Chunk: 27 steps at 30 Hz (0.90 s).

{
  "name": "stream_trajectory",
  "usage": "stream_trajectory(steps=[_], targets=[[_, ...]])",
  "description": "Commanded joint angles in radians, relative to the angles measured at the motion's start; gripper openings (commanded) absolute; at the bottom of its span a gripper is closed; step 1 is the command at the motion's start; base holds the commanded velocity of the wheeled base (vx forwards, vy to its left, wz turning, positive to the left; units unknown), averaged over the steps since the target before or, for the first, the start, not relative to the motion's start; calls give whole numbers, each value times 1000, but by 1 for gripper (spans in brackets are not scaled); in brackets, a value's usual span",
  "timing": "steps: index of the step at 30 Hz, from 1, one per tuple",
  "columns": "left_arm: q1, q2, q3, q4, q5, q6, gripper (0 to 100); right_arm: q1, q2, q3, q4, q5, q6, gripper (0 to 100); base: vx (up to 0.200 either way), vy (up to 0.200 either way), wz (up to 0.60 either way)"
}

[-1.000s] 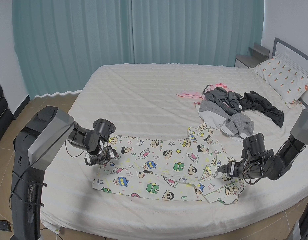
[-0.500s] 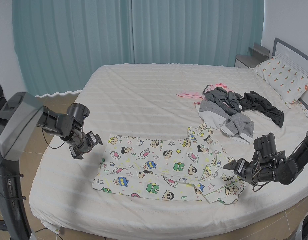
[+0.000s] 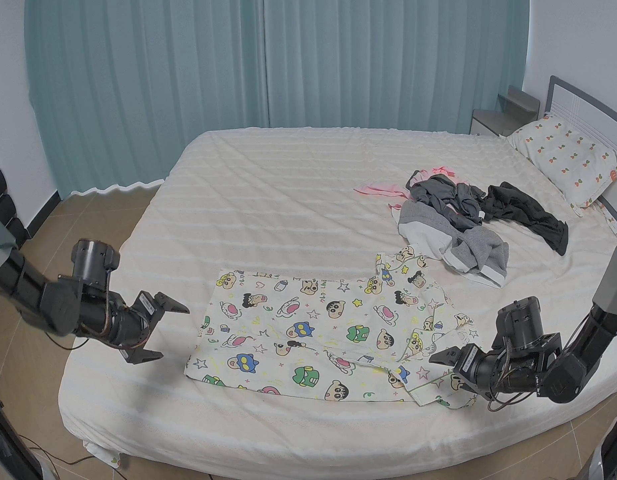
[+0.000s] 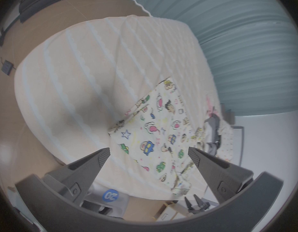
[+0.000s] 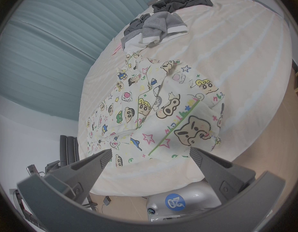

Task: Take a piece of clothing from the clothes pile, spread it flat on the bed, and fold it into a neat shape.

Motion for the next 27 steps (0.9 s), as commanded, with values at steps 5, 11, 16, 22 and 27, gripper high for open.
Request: stream_trajectory(steps=[5,11,16,22,27], targets=[[23,-56,323,-372,-89,-150,100,71,306,126,-327,-156,33,100,0,0,0],[21,-50,344,-400,-89,-148,100,70,368,161,-490,-176,33,100,0,0,0],[20,-47,346,-401,-89,-147,100,67,364,189,-580,-191,35,100,0,0,0],[18,-47,347,-401,-89,-145,100,45,371,205,-686,-231,36,100,0,0,0],[17,-45,347,-401,-89,-145,100,28,368,209,-709,-233,39,100,0,0,0]])
